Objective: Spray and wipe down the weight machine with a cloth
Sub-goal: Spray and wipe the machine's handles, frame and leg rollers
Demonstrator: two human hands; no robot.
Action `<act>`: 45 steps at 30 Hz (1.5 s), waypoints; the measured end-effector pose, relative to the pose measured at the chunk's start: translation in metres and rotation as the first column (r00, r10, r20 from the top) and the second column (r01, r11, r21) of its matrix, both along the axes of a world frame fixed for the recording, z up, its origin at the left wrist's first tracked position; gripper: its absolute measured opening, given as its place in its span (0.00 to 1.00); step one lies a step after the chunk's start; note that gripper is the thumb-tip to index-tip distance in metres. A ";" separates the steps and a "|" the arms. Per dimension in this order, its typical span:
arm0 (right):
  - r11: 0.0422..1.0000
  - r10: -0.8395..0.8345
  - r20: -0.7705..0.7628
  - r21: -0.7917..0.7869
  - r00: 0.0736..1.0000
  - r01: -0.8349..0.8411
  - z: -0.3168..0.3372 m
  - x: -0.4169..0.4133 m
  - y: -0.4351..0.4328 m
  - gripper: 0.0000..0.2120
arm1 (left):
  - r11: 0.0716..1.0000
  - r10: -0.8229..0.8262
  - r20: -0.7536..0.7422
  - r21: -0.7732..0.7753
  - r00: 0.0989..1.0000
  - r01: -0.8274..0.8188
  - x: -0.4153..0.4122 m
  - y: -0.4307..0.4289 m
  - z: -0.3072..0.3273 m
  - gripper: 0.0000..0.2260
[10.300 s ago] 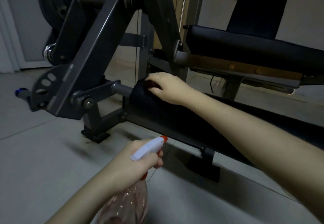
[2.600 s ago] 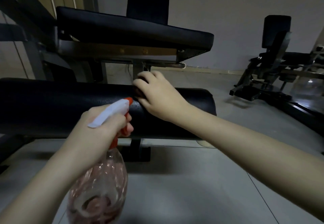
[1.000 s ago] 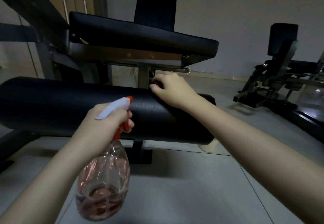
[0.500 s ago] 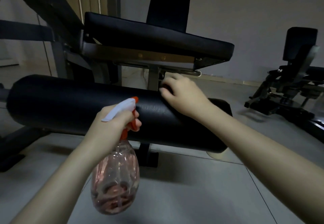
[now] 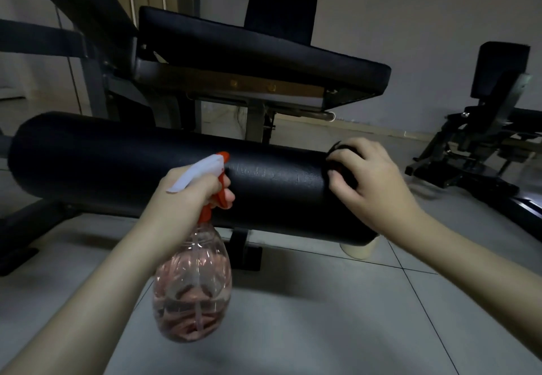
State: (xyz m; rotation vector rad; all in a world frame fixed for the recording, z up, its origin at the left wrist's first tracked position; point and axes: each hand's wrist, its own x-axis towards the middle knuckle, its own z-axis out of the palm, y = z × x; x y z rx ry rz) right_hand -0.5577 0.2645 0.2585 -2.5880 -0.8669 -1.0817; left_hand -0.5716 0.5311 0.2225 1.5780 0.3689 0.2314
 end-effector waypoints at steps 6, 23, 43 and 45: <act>0.994 0.106 0.014 -0.009 0.994 -0.106 0.007 0.021 0.089 0.18 | 1.000 -0.013 0.024 -0.028 1.000 0.013 -0.011 -0.012 0.007 0.09; 1.000 -0.015 0.081 0.028 0.997 0.012 -0.002 0.009 0.040 0.13 | 0.991 -0.135 0.039 0.016 0.990 0.135 -0.057 -0.002 -0.015 0.15; 0.997 0.009 -0.049 0.076 0.999 -0.005 0.021 0.030 0.045 0.12 | 0.876 0.102 0.224 0.442 0.969 -0.194 -0.144 0.065 0.019 0.11; 0.997 -0.002 -0.044 0.080 0.999 0.006 0.021 0.029 0.046 0.11 | 0.876 0.172 0.221 0.411 0.960 -0.251 -0.146 0.075 0.018 0.10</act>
